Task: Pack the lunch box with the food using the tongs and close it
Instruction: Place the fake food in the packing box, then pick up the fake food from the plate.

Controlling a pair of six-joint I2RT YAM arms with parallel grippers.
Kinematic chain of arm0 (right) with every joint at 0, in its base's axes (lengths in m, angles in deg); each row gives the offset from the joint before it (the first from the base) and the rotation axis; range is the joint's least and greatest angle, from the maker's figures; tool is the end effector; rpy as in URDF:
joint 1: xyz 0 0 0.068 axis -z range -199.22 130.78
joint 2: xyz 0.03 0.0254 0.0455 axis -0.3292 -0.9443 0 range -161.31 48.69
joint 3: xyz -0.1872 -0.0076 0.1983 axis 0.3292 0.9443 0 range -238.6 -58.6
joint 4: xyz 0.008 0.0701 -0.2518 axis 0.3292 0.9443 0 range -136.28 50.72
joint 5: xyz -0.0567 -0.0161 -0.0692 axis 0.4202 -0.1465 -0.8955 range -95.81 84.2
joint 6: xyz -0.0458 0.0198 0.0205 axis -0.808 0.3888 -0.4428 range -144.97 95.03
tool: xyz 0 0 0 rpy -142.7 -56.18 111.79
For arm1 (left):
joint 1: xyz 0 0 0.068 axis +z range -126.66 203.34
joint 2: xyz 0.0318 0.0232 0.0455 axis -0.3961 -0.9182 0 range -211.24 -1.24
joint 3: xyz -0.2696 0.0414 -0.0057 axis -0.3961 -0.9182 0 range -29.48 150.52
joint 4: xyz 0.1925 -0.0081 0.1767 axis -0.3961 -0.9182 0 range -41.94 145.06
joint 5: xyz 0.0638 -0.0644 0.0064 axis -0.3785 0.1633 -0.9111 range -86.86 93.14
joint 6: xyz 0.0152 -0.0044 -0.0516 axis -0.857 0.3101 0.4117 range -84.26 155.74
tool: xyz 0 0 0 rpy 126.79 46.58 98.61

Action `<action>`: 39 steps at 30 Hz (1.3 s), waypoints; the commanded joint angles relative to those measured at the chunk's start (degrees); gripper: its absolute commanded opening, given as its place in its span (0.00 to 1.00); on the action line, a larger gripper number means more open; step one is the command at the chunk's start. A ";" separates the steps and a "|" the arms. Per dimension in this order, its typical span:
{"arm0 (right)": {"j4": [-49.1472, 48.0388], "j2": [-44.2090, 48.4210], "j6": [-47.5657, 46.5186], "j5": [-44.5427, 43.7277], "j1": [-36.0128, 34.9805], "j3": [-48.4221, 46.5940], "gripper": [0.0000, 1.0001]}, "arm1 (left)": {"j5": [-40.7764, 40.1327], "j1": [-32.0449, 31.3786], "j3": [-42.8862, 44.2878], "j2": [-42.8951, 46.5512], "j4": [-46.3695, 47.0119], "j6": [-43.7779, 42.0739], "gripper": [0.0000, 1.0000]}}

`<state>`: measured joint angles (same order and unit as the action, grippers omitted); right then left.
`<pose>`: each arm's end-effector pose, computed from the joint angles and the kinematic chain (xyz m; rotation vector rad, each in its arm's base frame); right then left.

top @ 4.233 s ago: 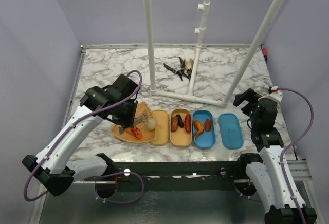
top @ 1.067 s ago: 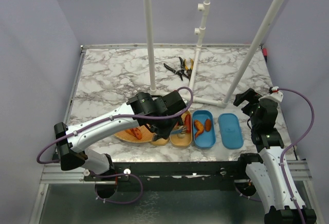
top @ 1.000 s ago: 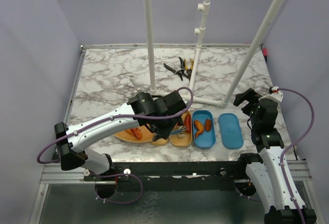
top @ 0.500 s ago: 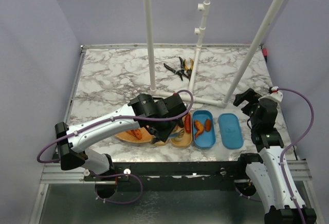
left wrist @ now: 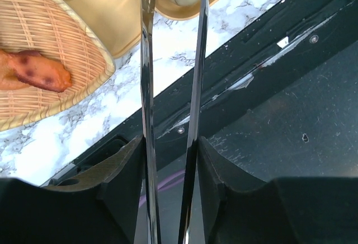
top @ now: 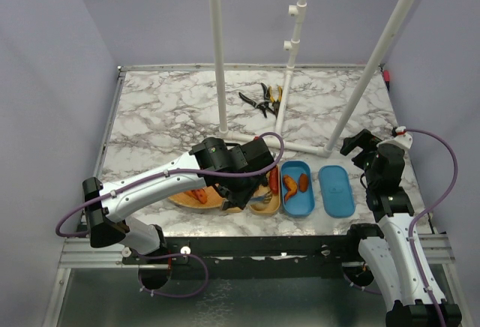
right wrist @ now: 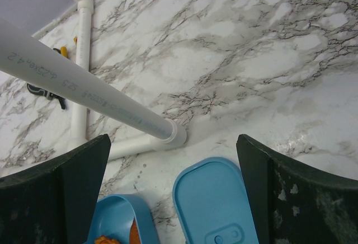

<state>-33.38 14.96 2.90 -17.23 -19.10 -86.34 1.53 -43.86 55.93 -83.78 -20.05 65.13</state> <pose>0.1534 -0.0073 0.2589 0.5887 1.8025 0.1404 0.1021 -0.2400 0.3431 0.9330 2.7442 -0.3110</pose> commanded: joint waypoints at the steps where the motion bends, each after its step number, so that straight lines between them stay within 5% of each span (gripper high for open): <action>1: -1.04 0.03 0.11 0.19 0.14 0.94 1.00 | -1.95 -0.30 2.49 -0.27 -0.56 0.15 0.43; 18: -0.91 0.36 0.03 0.30 0.14 0.90 1.00 | -7.86 0.07 5.76 0.59 -2.04 1.00 0.42; 29: -0.64 0.73 -0.07 0.00 0.14 0.85 1.00 | -7.38 16.42 -1.40 9.50 -2.69 -2.85 0.43; 39: -0.87 -0.06 -0.09 0.08 0.14 0.66 1.00 | -2.82 19.42 -4.91 13.95 -6.80 0.38 0.43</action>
<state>-33.38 15.00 2.90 -17.23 -19.10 -86.32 -4.81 -24.98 53.85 -71.37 -24.99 63.73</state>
